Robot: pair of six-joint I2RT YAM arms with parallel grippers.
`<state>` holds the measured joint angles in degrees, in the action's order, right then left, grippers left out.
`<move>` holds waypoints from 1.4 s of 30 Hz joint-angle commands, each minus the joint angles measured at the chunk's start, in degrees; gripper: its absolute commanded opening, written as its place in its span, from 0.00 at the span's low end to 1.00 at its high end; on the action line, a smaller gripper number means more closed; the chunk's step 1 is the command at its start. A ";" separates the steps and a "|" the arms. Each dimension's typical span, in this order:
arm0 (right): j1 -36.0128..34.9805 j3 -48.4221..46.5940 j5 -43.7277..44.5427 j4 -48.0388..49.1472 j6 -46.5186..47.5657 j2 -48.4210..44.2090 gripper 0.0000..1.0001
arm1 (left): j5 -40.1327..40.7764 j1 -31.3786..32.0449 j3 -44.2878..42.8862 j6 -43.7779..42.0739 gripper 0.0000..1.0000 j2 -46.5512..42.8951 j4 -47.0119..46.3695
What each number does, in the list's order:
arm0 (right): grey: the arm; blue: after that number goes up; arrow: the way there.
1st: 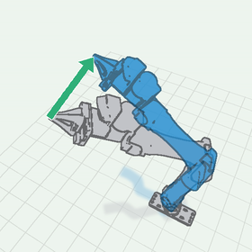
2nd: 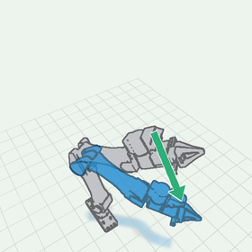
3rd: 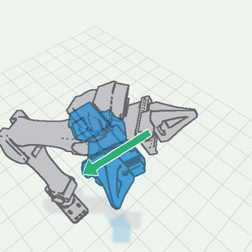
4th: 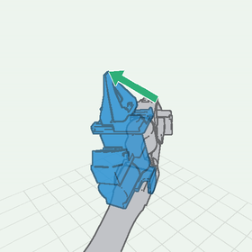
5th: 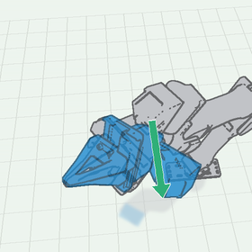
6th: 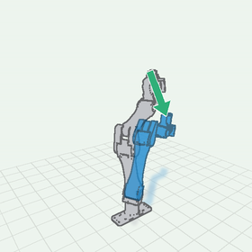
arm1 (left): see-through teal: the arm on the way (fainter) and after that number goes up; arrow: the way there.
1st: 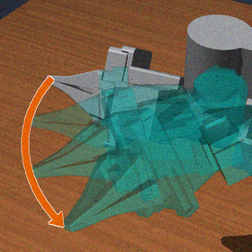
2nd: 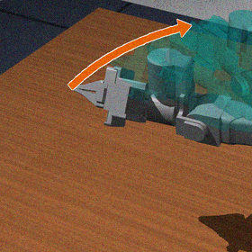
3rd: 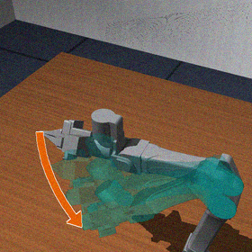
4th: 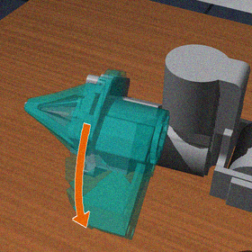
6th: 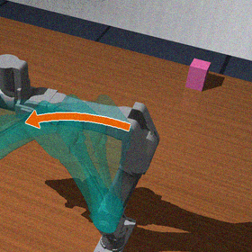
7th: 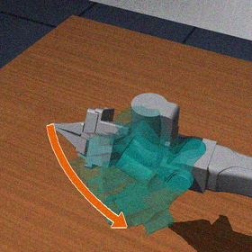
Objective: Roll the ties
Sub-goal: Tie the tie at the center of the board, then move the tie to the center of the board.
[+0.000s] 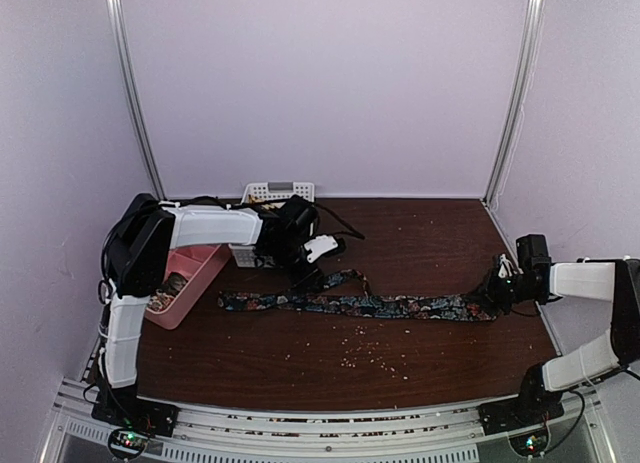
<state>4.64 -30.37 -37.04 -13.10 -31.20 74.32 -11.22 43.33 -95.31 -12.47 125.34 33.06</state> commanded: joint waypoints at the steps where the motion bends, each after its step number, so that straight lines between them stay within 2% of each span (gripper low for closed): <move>1: 0.52 0.91 0.56 0.74 0.70 0.06 0.00 | 0.06 0.19 -3.68 -0.33 0.52 4.13 -0.74; 6: 0.54 0.84 0.67 0.62 0.81 0.20 0.00 | 0.22 0.17 -3.57 -0.99 0.45 5.53 1.30; 7: 0.54 0.81 0.51 0.62 0.87 0.27 0.00 | 0.18 0.17 -3.49 -1.31 0.40 5.41 2.19; 10: 0.61 0.59 0.24 0.58 0.81 0.59 0.00 | -0.15 -0.01 -1.46 -2.22 0.13 3.06 2.44; 13: 0.58 0.46 0.29 0.32 1.17 1.07 0.00 | -1.37 -0.47 1.88 -3.53 0.00 -2.91 1.97; 16: 0.57 0.51 0.35 0.27 1.36 1.17 0.00 | -5.19 -1.84 4.20 -6.94 0.00 -8.13 3.11; 18: 0.55 0.57 0.67 -0.01 1.62 1.11 0.00 | -9.07 -3.27 2.79 -10.79 0.00 -9.04 7.81; 22: 0.63 0.76 1.34 -0.44 1.93 0.98 0.00 | -13.65 -5.55 0.67 -19.24 0.00 -8.59 19.93; 27: 0.57 0.78 2.50 -0.80 2.62 1.86 0.00 | -14.79 -7.64 -0.04 -25.62 0.00 -5.57 29.15; 32: 0.55 0.25 3.15 -0.97 3.19 3.00 0.00 | -9.70 -8.26 0.22 -25.87 0.01 -2.94 27.34; 35: 0.54 -0.62 2.74 -1.86 4.40 4.16 0.02 | -6.43 -8.19 -0.02 -24.96 0.08 -1.69 24.59; 39: 0.54 -1.89 3.85 -4.33 6.16 2.36 0.29 | -2.67 -8.26 -0.26 -23.74 0.24 -1.50 23.22; 42: 0.54 -3.16 5.59 -6.71 6.33 -2.77 0.48 | -0.32 -8.20 1.75 -21.08 0.35 -5.23 19.82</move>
<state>4.89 -30.85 -34.46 -16.58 -26.26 77.19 -15.94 35.33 -94.41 -35.97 123.94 57.19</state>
